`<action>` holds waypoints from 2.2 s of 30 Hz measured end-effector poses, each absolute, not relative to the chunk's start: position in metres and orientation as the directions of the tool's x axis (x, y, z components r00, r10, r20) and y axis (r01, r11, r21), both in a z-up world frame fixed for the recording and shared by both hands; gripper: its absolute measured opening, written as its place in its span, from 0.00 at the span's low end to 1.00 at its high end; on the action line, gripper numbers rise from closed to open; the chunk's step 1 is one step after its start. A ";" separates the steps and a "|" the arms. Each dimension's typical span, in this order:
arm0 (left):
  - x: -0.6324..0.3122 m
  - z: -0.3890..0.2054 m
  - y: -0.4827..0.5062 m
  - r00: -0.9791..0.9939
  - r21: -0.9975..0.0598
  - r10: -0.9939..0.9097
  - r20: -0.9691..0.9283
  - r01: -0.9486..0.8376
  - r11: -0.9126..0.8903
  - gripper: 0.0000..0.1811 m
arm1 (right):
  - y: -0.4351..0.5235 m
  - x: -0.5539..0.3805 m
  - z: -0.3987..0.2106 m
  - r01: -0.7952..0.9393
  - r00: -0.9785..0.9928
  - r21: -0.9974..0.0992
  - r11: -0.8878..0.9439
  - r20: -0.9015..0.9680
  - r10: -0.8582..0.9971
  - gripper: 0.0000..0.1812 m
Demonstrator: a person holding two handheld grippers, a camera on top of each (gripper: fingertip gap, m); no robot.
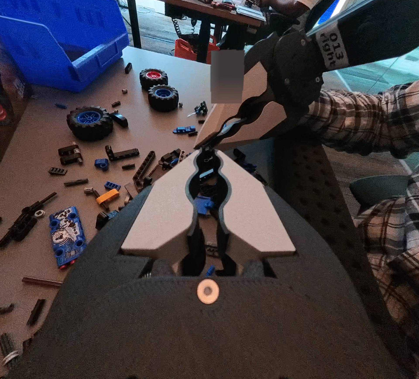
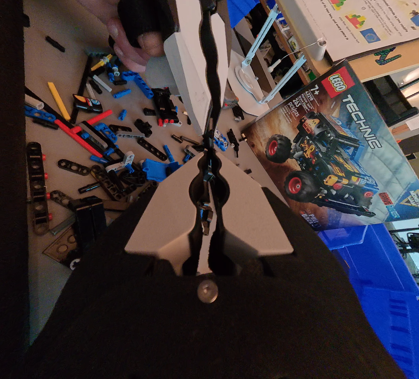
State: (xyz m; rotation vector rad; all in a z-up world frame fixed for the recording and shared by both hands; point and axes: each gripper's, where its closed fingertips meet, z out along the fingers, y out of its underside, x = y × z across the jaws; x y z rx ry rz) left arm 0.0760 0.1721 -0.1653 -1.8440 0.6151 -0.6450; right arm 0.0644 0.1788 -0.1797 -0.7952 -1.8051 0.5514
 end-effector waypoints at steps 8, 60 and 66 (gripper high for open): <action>0.038 -0.144 0.159 0.766 -0.955 -0.632 0.120 -0.084 -0.283 0.02 | 0.193 0.071 -0.180 0.274 -0.241 -0.788 0.551 0.498 0.833 0.00; -0.090 -0.237 0.091 0.834 -0.548 -0.515 -0.200 -0.531 -0.646 0.13 | 0.282 0.096 -0.175 0.328 0.057 -0.901 0.283 0.318 0.946 0.06; -0.101 -0.245 0.089 0.845 -0.520 -0.495 -0.204 -0.522 -0.677 0.09 | 0.282 0.096 -0.173 0.326 0.055 -0.899 0.291 0.325 0.944 0.06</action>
